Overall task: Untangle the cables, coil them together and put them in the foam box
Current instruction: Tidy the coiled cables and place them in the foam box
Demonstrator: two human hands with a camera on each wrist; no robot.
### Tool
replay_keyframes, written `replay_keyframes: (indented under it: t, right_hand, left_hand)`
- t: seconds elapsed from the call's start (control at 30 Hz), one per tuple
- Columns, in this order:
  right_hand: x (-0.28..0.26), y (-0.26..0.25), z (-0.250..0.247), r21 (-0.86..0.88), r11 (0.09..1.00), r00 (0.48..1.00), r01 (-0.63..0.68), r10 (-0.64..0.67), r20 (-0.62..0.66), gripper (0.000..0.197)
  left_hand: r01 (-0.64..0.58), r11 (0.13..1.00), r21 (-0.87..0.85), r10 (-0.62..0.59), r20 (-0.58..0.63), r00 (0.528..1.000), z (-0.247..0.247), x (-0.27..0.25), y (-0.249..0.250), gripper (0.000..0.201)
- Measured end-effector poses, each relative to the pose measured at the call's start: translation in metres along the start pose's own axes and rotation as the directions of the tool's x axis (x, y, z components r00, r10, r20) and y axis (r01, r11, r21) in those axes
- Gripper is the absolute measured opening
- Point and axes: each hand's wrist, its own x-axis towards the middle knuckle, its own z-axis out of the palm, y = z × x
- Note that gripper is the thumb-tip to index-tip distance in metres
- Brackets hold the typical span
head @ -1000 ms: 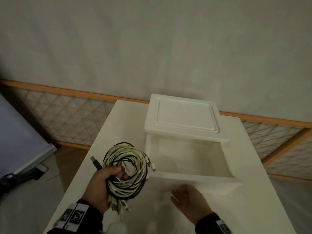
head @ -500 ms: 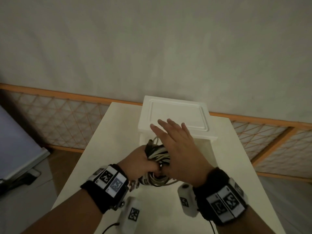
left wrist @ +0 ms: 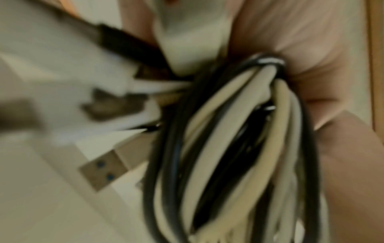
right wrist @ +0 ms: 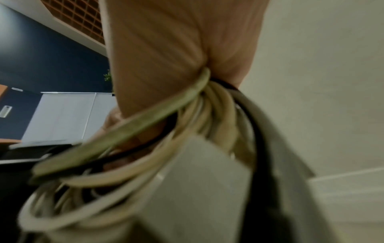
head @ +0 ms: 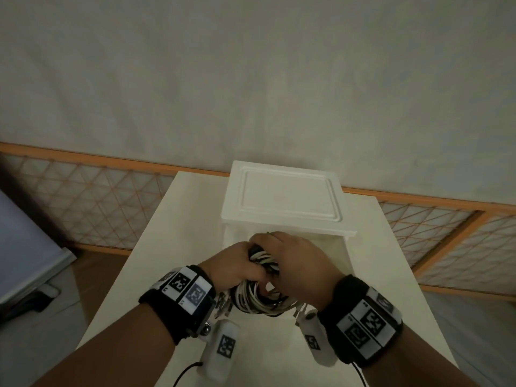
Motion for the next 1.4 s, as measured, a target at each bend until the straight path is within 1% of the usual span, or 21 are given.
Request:
replay_keyframes:
  t: [0.07, 0.1, 0.17, 0.23, 0.27, 0.3, 0.33, 0.4, 0.47, 0.53, 0.63, 0.7, 0.8, 0.9, 1.0, 1.1, 1.13, 1.2, 1.3, 1.37, 1.4]
  right_hand:
    - [0.009, 0.006, -0.002, -0.008, 0.999, 0.999, -0.051, 0.051, -0.004, 0.056]
    - [0.014, 0.011, -0.003, -0.002, 0.996, 0.996, -0.084, 0.084, 0.0, 0.054]
    - [0.023, 0.021, -0.006, 0.021, 0.987, 0.987, -0.161, 0.161, 0.006, 0.049]
    - [0.032, 0.032, -0.01, 0.042, 0.971, 0.972, -0.234, 0.234, -0.006, 0.045]
    - [0.036, 0.038, -0.011, 0.028, 0.968, 0.968, -0.25, 0.251, -0.003, 0.044]
    - [0.041, 0.042, -0.011, -0.02, 0.97, 0.97, -0.244, 0.244, 0.011, 0.044]
    - [0.046, 0.045, -0.011, -0.097, 0.972, 0.975, -0.215, 0.22, 0.04, 0.043]
    - [0.057, 0.045, -0.007, -0.251, 0.962, 0.98, -0.11, 0.147, 0.135, 0.043]
    - [0.066, 0.042, 0.006, -0.334, 0.943, 0.964, 0.012, 0.077, 0.253, 0.042]
    - [0.074, 0.038, 0.024, -0.362, 0.927, 0.933, 0.102, 0.037, 0.358, 0.037]
    - [0.086, 0.032, 0.045, -0.345, 0.927, 0.901, 0.149, 0.017, 0.433, 0.03]
    - [0.099, 0.036, 0.049, -0.266, 0.954, 0.88, 0.139, 0.004, 0.474, 0.033]
    - [0.116, 0.047, 0.052, -0.11, 0.982, 0.819, 0.15, -0.062, 0.57, 0.038]
    - [0.125, 0.053, 0.061, -0.077, 0.983, 0.773, 0.164, -0.079, 0.63, 0.043]
    - [0.133, 0.061, 0.075, -0.057, 0.988, 0.731, 0.146, -0.069, 0.678, 0.048]
    - [0.135, 0.07, 0.094, -0.034, 0.996, 0.661, 0.078, -0.027, 0.75, 0.055]
    - [0.135, 0.074, 0.101, -0.044, 0.997, 0.66, 0.061, -0.007, 0.752, 0.058]
    - [0.137, 0.08, 0.109, -0.084, 0.996, 0.688, 0.04, 0.033, 0.725, 0.068]
    - [0.143, 0.086, 0.109, -0.078, 0.996, 0.658, -0.046, 0.089, 0.748, 0.087]
    - [0.144, 0.085, 0.104, -0.029, 0.992, 0.646, -0.123, 0.102, 0.756, 0.088]
    - [0.142, 0.084, 0.099, 0.011, 0.988, 0.661, -0.152, 0.093, 0.744, 0.084]
  left_hand:
    - [-0.027, 0.997, -0.069, 0.016, -0.152, 0.988, -0.001, 0.009, -0.01, 0.037]
    - [-0.043, 0.994, -0.097, 0.018, -0.253, 0.967, -0.003, 0.013, -0.015, 0.053]
    - [-0.069, 0.991, -0.118, 0.01, -0.441, 0.898, -0.01, 0.016, -0.026, 0.075]
    - [-0.122, 0.988, -0.09, 0.052, -0.556, 0.83, -0.013, 0.009, -0.046, 0.082]
    - [-0.113, 0.994, -0.016, 0.084, -0.563, 0.822, -0.012, 0.002, -0.057, 0.08]
    - [-0.048, 0.992, 0.114, 0.102, -0.536, 0.838, -0.009, -0.003, -0.068, 0.079]
    - [0.045, 0.96, 0.276, 0.095, -0.473, 0.876, -0.005, -0.01, -0.079, 0.082]
    - [0.158, 0.782, 0.603, 0.083, -0.352, 0.932, 0.005, -0.018, -0.099, 0.089]
    - [0.088, 0.589, 0.804, 0.265, -0.295, 0.918, 0.012, -0.019, -0.119, 0.066]
    - [0.042, 0.528, 0.848, 0.363, -0.271, 0.892, 0.014, -0.019, -0.125, 0.047]
    - [0.037, 0.497, 0.867, 0.359, -0.244, 0.901, 0.011, -0.018, -0.125, 0.041]
    - [0.025, 0.501, 0.865, 0.336, -0.222, 0.915, 0.011, -0.02, -0.124, 0.047]
    - [0.027, 0.498, 0.867, 0.321, -0.213, 0.923, 0.013, -0.02, -0.122, 0.062]
    - [0.025, 0.501, 0.865, 0.307, -0.204, 0.93, 0.013, -0.018, -0.121, 0.068]
    - [0.01, 0.476, 0.879, 0.296, -0.171, 0.94, 0.008, -0.015, -0.128, 0.06]
    - [0.003, 0.472, 0.882, 0.275, -0.151, 0.95, 0.006, -0.01, -0.131, 0.054]
    - [0.011, 0.467, 0.884, 0.268, -0.154, 0.951, 0.006, -0.009, -0.132, 0.056]
    - [0.018, 0.47, 0.883, 0.274, -0.165, 0.947, 0.006, -0.007, -0.133, 0.06]
    - [0.012, 0.448, 0.894, 0.297, -0.161, 0.941, 0.005, -0.007, -0.136, 0.056]
    - [-0.016, 0.44, 0.898, 0.3, -0.13, 0.945, 0.005, -0.009, -0.138, 0.055]
    - [-0.023, 0.44, 0.898, 0.297, -0.122, 0.947, 0.005, -0.009, -0.137, 0.056]
